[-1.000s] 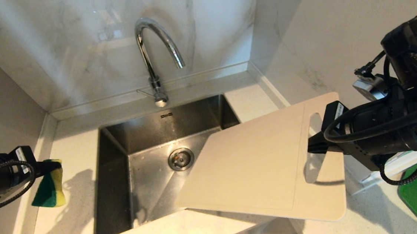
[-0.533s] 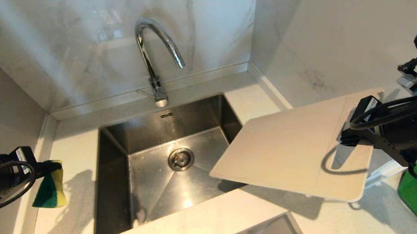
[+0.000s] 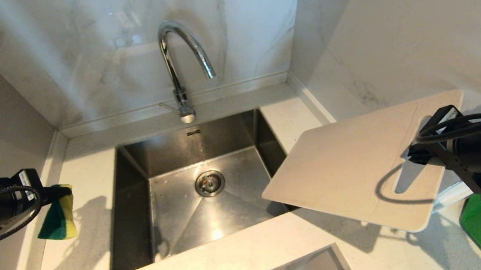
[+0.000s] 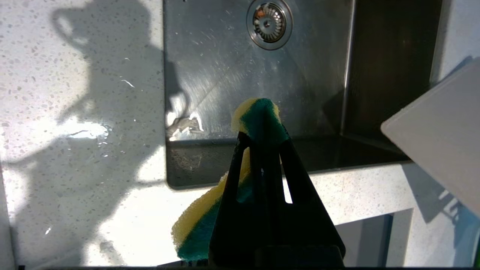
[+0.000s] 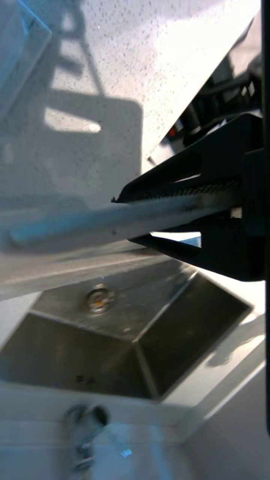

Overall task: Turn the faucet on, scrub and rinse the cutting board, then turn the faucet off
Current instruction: Put down the cutting board

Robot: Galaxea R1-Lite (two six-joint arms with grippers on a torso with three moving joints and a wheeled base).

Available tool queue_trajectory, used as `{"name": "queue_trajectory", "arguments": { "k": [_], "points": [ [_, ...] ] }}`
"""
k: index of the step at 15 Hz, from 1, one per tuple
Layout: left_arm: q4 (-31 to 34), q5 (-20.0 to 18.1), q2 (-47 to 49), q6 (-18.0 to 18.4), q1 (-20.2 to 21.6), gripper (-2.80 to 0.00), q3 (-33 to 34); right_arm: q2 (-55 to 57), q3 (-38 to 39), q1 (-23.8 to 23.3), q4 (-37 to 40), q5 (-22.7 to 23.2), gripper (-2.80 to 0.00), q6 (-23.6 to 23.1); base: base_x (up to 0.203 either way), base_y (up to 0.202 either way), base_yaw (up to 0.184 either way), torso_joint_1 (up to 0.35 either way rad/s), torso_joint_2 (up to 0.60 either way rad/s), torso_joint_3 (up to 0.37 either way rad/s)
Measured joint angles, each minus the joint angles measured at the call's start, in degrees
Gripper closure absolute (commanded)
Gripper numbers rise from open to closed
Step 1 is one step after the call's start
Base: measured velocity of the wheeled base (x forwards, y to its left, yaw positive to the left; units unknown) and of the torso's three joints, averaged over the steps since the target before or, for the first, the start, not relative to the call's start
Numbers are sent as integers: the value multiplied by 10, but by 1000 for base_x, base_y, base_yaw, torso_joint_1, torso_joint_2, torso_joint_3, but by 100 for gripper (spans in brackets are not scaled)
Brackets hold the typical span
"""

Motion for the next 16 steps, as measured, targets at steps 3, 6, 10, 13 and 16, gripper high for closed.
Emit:
{"name": "queue_trajectory", "arguments": {
  "k": [3, 6, 10, 13, 16],
  "points": [
    [0, 0, 0, 0, -1, 0, 0, -5, 6, -3, -2, -9, 0, 48, 0, 0, 0, 0, 0, 0],
    [1, 0, 1, 0, -2, 0, 0, -17, 17, 5, 1, -11, 0, 82, 0, 0, 0, 0, 0, 0],
    [0, -1, 1, -3, -3, 0, -2, -16, 4, 49, -3, -13, 0, 119, 0, 0, 0, 0, 0, 0],
    [2, -1, 1, -4, -4, 0, 0, 4, 0, 54, 0, 13, 0, 125, 0, 0, 0, 0, 0, 0],
    [3, 0, 1, -4, -4, 0, 0, 23, -11, 57, -2, 16, 0, 151, 0, 0, 0, 0, 0, 0]
  ]
}}
